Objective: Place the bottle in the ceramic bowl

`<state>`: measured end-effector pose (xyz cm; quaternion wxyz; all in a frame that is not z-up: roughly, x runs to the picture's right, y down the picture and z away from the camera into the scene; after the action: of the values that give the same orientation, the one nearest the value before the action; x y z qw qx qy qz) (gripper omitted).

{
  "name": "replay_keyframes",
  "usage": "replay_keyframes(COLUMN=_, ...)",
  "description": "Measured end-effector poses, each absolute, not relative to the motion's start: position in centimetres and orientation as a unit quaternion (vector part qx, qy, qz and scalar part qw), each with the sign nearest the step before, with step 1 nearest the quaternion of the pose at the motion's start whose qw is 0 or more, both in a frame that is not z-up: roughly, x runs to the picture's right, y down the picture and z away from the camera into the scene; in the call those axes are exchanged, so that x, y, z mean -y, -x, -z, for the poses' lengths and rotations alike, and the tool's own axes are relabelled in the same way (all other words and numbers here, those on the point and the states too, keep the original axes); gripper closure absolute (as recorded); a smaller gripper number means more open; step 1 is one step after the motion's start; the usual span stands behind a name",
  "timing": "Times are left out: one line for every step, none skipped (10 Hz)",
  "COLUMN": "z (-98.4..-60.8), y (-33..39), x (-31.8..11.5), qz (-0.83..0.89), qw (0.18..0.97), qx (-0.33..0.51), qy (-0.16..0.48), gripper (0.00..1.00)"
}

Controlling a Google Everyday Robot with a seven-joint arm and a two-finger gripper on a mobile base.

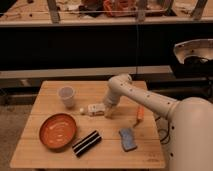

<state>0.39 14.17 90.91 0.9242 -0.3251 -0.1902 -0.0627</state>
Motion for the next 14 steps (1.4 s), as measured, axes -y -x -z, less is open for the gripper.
replay_keyframes(z=-90.9, y=-0.3, x=-14.2, qz=0.065, qw=0.925, qx=0.189, qy=0.324, gripper=0.75)
replay_keyframes(z=-90.9, y=-0.2, x=-14.1, qz=0.066, qw=0.926, qx=0.188, qy=0.322, gripper=0.85)
replay_keyframes(z=-90.7, y=0.0, x=-13.9, qz=0.07, qw=0.926, qx=0.185, qy=0.321, gripper=0.96)
replay_keyframes(z=-90.3, y=0.1, x=-13.4, qz=0.074, qw=0.927, qx=0.182, qy=0.32, gripper=1.0)
replay_keyframes(z=-89.9, y=0.0, x=-13.1, qz=0.076, qw=0.927, qx=0.181, qy=0.318, gripper=1.0)
replay_keyframes(z=-89.8, y=-0.3, x=-13.0, qz=0.078, qw=0.928, qx=0.178, qy=0.317, gripper=1.0)
replay_keyframes(z=-89.7, y=-0.3, x=-12.9, qz=0.08, qw=0.929, qx=0.176, qy=0.315, gripper=1.0)
replay_keyframes(z=-89.7, y=-0.1, x=-12.9, qz=0.082, qw=0.93, qx=0.175, qy=0.314, gripper=1.0)
replay_keyframes(z=-89.1, y=0.1, x=-12.4, qz=0.085, qw=0.931, qx=0.174, qy=0.31, gripper=1.0)
replay_keyframes(z=-88.3, y=0.3, x=-11.9, qz=0.088, qw=0.932, qx=0.174, qy=0.306, gripper=1.0)
replay_keyframes(z=-87.6, y=0.7, x=-11.3, qz=0.092, qw=0.933, qx=0.174, qy=0.302, gripper=1.0)
replay_keyframes(z=-86.9, y=1.3, x=-10.7, qz=0.097, qw=0.933, qx=0.175, qy=0.298, gripper=1.0)
replay_keyframes(z=-86.7, y=1.6, x=-10.7, qz=0.101, qw=0.933, qx=0.177, qy=0.297, gripper=1.0)
replay_keyframes(z=-86.6, y=1.6, x=-10.8, qz=0.103, qw=0.934, qx=0.178, qy=0.294, gripper=1.0)
